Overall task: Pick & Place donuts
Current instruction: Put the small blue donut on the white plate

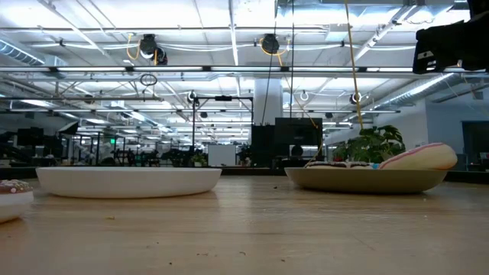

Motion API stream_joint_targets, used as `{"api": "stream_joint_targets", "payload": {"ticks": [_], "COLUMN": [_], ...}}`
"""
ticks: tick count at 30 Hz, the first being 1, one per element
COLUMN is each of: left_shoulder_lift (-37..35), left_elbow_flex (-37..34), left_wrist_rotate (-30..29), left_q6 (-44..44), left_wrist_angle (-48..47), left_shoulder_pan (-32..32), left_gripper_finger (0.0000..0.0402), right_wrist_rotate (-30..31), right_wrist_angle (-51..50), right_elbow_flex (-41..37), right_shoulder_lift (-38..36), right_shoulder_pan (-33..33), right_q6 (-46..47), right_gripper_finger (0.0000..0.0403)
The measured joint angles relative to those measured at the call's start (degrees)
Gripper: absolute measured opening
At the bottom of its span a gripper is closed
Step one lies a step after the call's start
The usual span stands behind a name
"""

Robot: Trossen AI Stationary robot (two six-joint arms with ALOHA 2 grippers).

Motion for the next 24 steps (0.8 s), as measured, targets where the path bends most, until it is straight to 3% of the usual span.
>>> {"api": "stream_joint_targets", "payload": {"ticks": [24], "left_shoulder_lift": [3.52], "left_elbow_flex": [0.11], "left_wrist_rotate": [-0.92], "left_q6": [3.98], "left_wrist_angle": [0.44], "left_shoulder_pan": [-0.87], "left_gripper_finger": [0.0191], "right_wrist_rotate": [0.01], "right_wrist_angle": [-0.76], "right_elbow_flex": [0.0], "right_shoulder_lift": [0.09], "right_shoulder_pan": [-0.01], "right_q6": [-0.24], "right_gripper_finger": [0.0]}}
